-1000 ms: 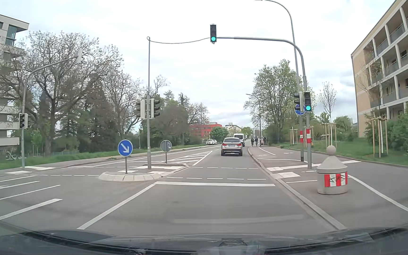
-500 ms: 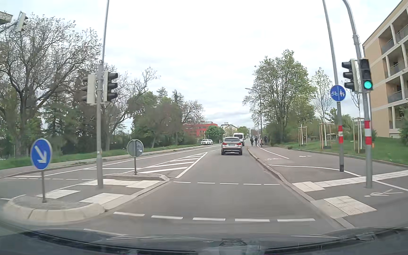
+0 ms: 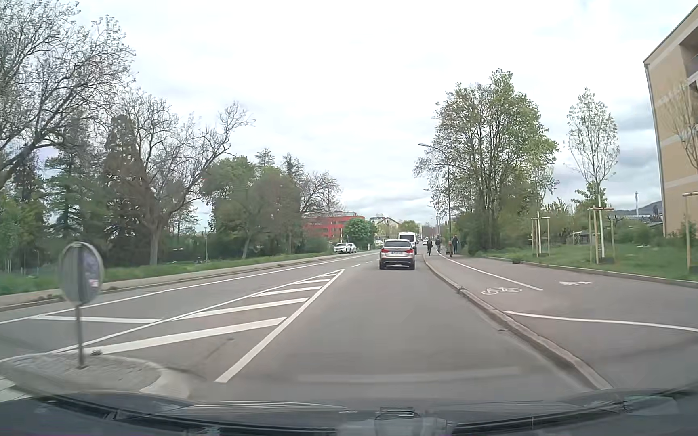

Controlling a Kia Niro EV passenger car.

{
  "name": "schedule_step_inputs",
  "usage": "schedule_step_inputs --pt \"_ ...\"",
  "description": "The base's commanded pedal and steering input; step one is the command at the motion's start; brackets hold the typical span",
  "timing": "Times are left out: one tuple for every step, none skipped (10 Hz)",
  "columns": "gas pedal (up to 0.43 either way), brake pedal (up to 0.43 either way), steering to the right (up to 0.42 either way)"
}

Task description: Follow the waypoints while adhering to traffic rules and regulations

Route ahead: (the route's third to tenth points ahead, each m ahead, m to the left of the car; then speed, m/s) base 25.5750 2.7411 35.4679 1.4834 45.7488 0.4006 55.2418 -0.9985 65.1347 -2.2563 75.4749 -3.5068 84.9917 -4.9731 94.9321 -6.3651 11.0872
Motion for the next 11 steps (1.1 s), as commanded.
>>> schedule_step_inputs --pt "0.067 0.000 0.012" --pt "0.067 0.000 0.012" --pt "0.079 0.000 0.013" --pt "0.079 0.000 0.012" --pt "0.079 0.000 0.012" --pt "0.079 0.000 0.013" --pt "0.079 0.000 0.013" --pt "0.079 0.000 0.014" --pt "0.087 0.000 0.014" --pt "0.098 0.000 0.014" --pt "0.098 0.000 0.014"
